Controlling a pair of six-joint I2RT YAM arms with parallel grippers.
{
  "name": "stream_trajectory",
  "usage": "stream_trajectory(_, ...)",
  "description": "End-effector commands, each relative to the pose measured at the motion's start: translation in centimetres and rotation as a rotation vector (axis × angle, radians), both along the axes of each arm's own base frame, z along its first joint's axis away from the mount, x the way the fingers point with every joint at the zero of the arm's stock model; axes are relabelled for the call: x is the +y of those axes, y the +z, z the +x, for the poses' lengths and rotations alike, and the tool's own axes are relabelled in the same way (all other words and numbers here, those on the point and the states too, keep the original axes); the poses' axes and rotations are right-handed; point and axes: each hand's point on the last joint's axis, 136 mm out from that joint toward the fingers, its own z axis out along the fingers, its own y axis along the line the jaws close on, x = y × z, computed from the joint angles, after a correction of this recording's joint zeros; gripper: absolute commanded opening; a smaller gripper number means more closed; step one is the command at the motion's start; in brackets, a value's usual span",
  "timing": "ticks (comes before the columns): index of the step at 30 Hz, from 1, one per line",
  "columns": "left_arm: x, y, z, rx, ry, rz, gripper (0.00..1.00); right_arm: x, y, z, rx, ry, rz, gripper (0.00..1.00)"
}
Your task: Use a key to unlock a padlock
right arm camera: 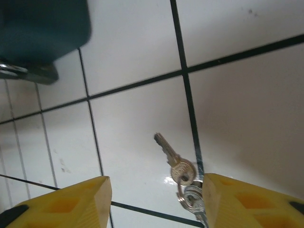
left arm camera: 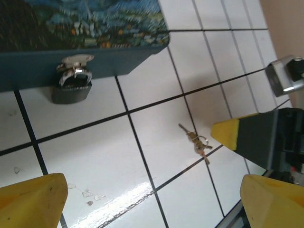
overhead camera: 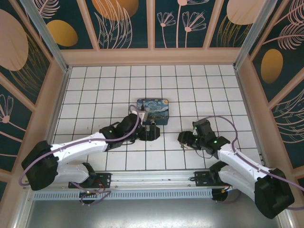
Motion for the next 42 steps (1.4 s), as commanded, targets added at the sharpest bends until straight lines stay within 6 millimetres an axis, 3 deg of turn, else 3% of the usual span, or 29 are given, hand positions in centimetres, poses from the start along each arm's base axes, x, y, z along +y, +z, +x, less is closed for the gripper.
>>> stream_trajectory(1,-1.2,0.0,0.5,0.019,0.022,-0.031,0.94,-0.7,-1.3,0.1,0.022,-0.045,-0.045,0.49)
stream_trajectory(16,-4.3,-2.8,0.6,0.106,0.02,-0.042,0.88,-0.1,-1.8,0.2,0.027,-0.016,-0.084,0.28)
stream_trajectory(20,-4.3,-2.8,1.1,0.09,0.033,-0.026,0.88,0.0,-1.8,0.5,0.024,-0.001,-0.116,0.28)
stream_trajectory(29,-3.2,-3.2,1.5,0.066,0.063,0.017,0.91,0.2,-2.1,0.5,0.028,0.062,-0.245,0.37)
stream_trajectory(42,-1.3,-2.2,2.6,0.027,0.101,0.03,0.92,-0.5,-4.5,-0.7,0.083,0.086,-0.414,0.29)
